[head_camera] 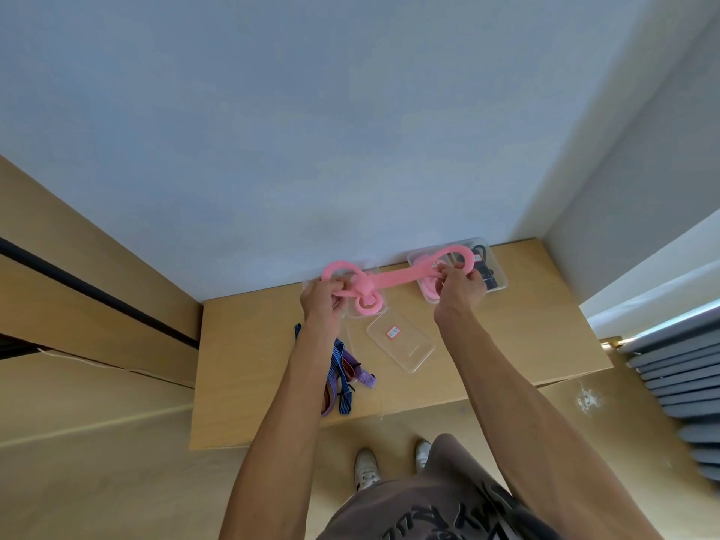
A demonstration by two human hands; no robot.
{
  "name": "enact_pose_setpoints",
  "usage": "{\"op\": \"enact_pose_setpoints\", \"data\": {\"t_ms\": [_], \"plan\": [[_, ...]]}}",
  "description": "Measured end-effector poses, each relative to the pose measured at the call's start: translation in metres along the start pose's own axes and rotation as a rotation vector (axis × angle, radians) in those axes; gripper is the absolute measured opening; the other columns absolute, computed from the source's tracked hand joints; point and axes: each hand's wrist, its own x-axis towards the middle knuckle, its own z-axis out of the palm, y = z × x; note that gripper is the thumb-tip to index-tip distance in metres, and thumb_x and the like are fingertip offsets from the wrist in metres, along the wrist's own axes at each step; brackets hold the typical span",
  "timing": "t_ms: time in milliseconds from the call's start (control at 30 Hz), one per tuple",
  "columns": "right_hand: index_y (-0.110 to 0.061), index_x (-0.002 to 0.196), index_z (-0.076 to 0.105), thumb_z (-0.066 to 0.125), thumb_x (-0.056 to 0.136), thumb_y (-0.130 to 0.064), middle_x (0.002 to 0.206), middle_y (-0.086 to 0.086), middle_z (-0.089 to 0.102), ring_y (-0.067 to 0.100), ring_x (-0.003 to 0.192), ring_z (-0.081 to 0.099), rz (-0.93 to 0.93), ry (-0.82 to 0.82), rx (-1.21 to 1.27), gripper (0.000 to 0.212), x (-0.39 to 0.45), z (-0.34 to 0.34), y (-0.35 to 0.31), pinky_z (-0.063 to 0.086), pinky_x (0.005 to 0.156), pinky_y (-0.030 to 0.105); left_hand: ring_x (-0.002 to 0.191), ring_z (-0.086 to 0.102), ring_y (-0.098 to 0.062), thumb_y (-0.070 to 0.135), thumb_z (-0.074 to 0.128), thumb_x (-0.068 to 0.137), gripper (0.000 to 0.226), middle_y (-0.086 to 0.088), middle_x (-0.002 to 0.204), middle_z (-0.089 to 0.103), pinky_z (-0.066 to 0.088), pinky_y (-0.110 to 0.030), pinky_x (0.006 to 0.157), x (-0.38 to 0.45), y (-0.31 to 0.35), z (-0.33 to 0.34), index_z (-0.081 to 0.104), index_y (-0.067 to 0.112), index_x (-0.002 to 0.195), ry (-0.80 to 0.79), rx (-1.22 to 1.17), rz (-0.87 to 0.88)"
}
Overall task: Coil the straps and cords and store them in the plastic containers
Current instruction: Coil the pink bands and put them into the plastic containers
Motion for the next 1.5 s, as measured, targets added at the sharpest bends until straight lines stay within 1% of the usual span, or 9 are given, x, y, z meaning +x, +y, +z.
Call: {"op": "enact_pose_setpoints", "data": {"t_ms": [200,433,533,667,833,1000,1167,1333,1500], "plan": [[-0.015,0.087,0.065,0.072,0.079,-0.002,0.089,0.010,0.070,0.019,0.076,0.064,-0.157,-0.069,-0.193,0.017,-0.011,0.001,0.005,0.055,0.068,0.030,0.075,0.070,-0.022,0.015,0.066,0.073,0.030,-0.012,0.092,0.068,0.059,-0.032,0.062,-0.010,0.005,0.007,0.069,0.001,0.100,-0.311,0.243,-0.128],[0.007,0.069,0.057,0.058,0.091,-0.011,0.062,0.019,0.044,0.008,0.054,0.034,-0.493,-0.319,-0.455,0.028,-0.033,0.007,0.012,0.028,0.052,0.024,0.069,0.062,-0.025,0.018,0.061,0.094,0.021,-0.008,0.069,0.067,0.055,-0.039,0.075,0.000,-0.007,0.030,0.065,0.009,0.075,-0.068,0.437,0.129],[0.002,0.070,0.062,0.062,0.092,-0.012,0.062,0.016,0.060,0.016,0.056,0.043,-0.589,-0.511,-0.647,0.026,-0.045,0.013,0.021,0.035,0.055,0.031,0.067,0.063,-0.024,0.015,0.065,0.086,0.015,-0.022,0.079,0.070,0.052,-0.036,0.068,-0.008,-0.010,0.039,0.066,0.005,0.075,-0.160,0.513,0.205],[-0.002,0.069,0.065,0.066,0.089,-0.013,0.068,0.008,0.070,0.024,0.065,0.063,-0.690,-0.496,-0.727,0.023,-0.046,0.016,0.022,0.047,0.062,0.033,0.066,0.068,-0.021,0.018,0.067,0.082,0.010,-0.003,0.070,0.073,0.056,-0.039,0.068,-0.010,-0.008,0.040,0.069,0.013,0.073,-0.248,0.680,0.368],[-0.009,0.056,0.049,0.055,0.091,-0.010,0.058,0.012,0.053,0.025,0.054,0.043,-0.797,-0.587,-1.001,0.036,-0.042,0.026,0.010,0.033,0.053,0.038,0.076,0.074,-0.026,0.017,0.057,0.084,0.021,-0.009,0.084,0.072,0.058,-0.045,0.077,-0.010,-0.004,0.038,0.072,0.024,0.072,-0.336,0.616,0.358],[-0.003,0.069,0.071,0.056,0.090,-0.010,0.065,0.020,0.057,0.033,0.061,0.050,-0.882,-0.722,-1.104,0.026,-0.038,0.030,0.005,0.040,0.055,0.042,0.073,0.069,-0.032,0.019,0.069,0.083,0.017,-0.015,0.075,0.071,0.057,-0.044,0.074,0.002,-0.004,0.033,0.073,0.014,0.067,-0.222,0.532,0.354],[-0.002,0.075,0.074,0.055,0.089,-0.008,0.067,0.017,0.064,0.031,0.062,0.057,-0.821,-0.852,-1.132,0.025,-0.036,0.029,0.007,0.044,0.058,0.043,0.091,0.072,-0.039,0.010,0.082,0.079,0.009,-0.017,0.088,0.075,0.058,-0.054,0.088,0.012,-0.008,0.026,0.075,0.006,0.084,-0.172,0.452,0.286],[-0.017,0.064,0.071,0.058,0.092,-0.049,0.058,-0.008,0.067,0.009,0.055,0.055,-0.501,-0.730,-0.823,0.045,-0.050,0.026,0.012,0.041,0.055,0.024,0.084,0.073,-0.024,0.011,0.081,0.079,0.011,-0.003,0.083,0.076,0.061,-0.039,0.079,0.008,-0.006,0.030,0.075,0.018,0.085,-0.207,0.541,0.427],[0.005,0.077,0.061,0.057,0.095,-0.026,0.074,0.022,0.063,0.019,0.063,0.049,-0.503,-0.500,-0.671,0.036,-0.048,0.032,0.008,0.037,0.059,0.035,0.077,0.066,-0.024,-0.006,0.069,0.070,0.026,-0.010,0.080,0.070,0.059,-0.037,0.076,-0.005,0.002,0.039,0.076,0.005,0.093,-0.323,0.255,0.246]]}}
